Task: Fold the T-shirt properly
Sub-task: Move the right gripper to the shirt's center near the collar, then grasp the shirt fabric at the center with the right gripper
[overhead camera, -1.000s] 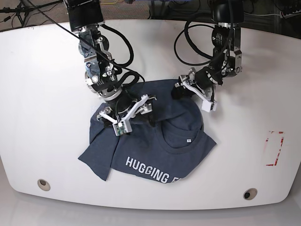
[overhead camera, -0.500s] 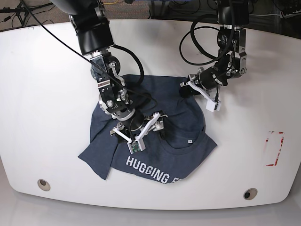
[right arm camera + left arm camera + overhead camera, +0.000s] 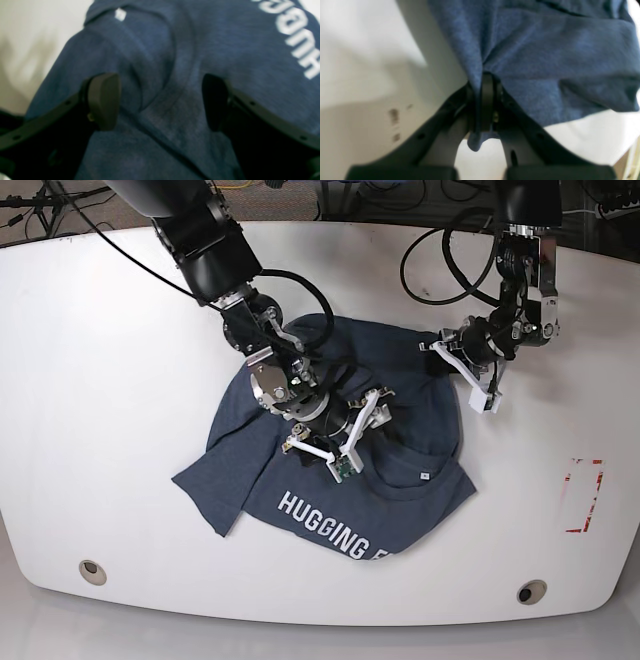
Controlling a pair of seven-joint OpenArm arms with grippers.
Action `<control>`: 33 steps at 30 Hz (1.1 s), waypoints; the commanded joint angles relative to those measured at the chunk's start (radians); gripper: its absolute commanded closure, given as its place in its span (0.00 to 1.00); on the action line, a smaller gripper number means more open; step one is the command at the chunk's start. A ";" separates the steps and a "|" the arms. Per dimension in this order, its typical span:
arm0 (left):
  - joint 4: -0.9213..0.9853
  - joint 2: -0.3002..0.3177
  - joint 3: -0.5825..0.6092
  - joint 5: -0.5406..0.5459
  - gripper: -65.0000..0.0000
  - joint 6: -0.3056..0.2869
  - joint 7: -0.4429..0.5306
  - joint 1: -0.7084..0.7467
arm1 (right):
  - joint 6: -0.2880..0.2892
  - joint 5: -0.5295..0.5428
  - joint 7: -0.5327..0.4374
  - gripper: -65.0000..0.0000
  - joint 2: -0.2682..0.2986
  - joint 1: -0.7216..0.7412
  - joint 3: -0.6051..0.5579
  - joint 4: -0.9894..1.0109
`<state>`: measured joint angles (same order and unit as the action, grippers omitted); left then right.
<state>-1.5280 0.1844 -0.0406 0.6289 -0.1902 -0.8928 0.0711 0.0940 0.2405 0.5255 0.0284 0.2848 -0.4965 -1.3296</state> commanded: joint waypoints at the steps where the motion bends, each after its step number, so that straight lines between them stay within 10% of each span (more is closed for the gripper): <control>1: -0.044 0.019 0.003 0.012 1.00 -0.002 0.008 -0.007 | -0.006 0.000 -0.025 0.25 0.006 0.023 -0.011 0.006; 33: -0.052 0.037 0.006 0.012 1.00 -0.002 0.008 -0.006 | -0.009 -0.142 -0.083 0.25 0.005 0.026 -0.080 0.095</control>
<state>-1.5581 0.2134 -0.0315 0.6285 -0.1905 -0.8944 0.0776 0.0937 0.1074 0.4717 0.0319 0.2817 -0.5949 -1.2160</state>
